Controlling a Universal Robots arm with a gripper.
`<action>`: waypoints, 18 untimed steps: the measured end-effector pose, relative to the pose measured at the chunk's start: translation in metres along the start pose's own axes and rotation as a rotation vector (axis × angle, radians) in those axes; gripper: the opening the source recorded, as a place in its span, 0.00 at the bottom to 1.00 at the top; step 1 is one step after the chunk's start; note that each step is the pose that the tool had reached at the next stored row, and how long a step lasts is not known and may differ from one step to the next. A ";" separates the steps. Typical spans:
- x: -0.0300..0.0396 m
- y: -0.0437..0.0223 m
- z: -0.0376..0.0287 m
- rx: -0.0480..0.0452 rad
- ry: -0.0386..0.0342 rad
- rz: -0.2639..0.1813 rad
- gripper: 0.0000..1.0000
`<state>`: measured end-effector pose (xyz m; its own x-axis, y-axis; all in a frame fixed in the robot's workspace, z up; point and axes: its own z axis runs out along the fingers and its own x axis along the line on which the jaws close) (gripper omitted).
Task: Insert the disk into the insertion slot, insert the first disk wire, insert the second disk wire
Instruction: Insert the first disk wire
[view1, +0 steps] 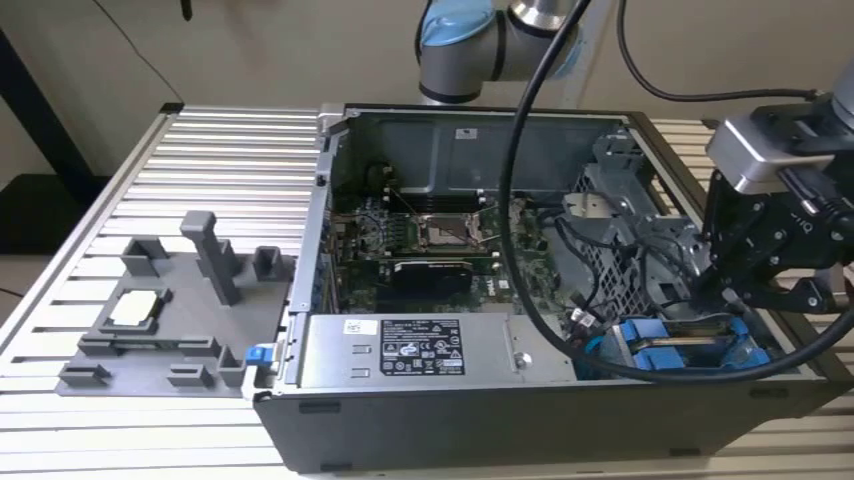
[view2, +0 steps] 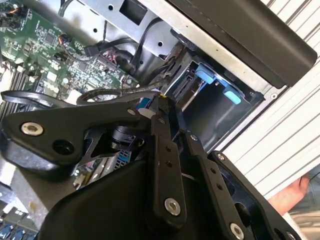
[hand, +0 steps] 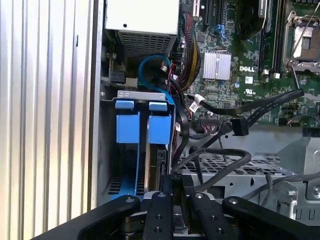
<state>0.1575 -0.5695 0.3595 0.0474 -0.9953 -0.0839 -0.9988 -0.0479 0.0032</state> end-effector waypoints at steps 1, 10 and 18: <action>0.0000 0.0000 0.0007 -0.0002 0.0053 0.000 0.19; 0.0008 -0.0032 0.0078 0.0000 0.0550 0.009 0.19; -0.0009 -0.0069 0.0109 0.0011 0.0586 0.032 0.19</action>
<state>0.1643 -0.5673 0.3487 0.0162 -0.9995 -0.0253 -0.9999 -0.0163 0.0038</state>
